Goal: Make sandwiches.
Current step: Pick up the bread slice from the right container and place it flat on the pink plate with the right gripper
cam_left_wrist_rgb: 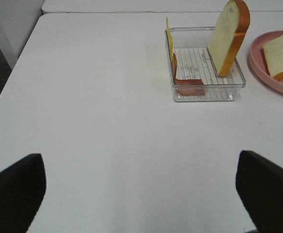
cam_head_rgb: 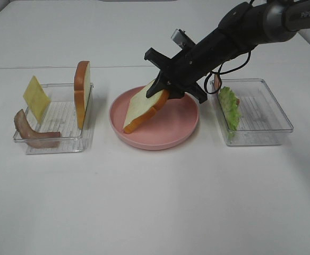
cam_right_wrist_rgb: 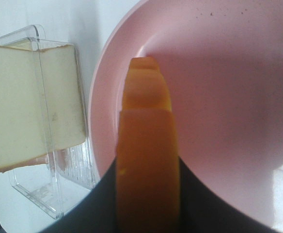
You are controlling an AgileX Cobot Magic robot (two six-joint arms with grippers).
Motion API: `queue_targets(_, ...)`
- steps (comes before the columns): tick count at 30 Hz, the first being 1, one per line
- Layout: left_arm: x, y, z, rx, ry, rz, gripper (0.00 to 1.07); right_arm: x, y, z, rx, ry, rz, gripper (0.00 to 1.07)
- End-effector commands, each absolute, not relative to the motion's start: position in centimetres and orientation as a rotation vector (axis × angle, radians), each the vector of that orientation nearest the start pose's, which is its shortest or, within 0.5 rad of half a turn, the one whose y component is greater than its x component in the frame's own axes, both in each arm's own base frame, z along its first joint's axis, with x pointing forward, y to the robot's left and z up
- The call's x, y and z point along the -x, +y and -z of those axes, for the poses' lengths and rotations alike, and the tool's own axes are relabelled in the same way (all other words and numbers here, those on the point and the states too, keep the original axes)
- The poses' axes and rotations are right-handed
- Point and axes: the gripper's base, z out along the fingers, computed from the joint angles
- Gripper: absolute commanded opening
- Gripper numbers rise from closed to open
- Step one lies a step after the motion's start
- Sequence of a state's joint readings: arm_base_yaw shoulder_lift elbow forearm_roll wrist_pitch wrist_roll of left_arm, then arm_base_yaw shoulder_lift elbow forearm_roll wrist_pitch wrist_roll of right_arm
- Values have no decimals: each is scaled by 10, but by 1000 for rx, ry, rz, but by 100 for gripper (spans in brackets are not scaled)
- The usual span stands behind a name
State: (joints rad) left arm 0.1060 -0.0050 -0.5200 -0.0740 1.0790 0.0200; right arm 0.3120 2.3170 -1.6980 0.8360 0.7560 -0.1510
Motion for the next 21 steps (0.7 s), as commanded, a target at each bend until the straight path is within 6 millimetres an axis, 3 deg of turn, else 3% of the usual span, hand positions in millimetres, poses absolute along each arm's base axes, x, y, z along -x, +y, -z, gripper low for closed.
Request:
queue_targets(1,11,-7,-281,78,2013,7,102,-443,194,-127,-62,2787,-965,41)
queue_targets(2,11,-7,-281,78,2013,7,102,-443,193,-128,-52,2792,-962,49)
queue_targets(3,11,-7,-281,78,2013,7,102,-443,193,-128,-52,2792,-962,49)
queue_targets(4,11,-7,-281,78,2013,7,102,-441,193,-129,-29,2802,-950,58)
queue_targets(6,11,-7,-281,78,2013,7,102,-440,192,-130,-7,2815,-925,61)
queue_targets(13,11,-7,-281,78,2013,7,102,-438,183,-136,29,2863,-780,71)
queue_targets(16,11,-7,-281,78,2013,7,102,-436,177,-153,73,2853,-686,77)
queue_targets(21,11,-7,-281,78,2013,7,102,-434,173,-167,128,2839,-615,77)
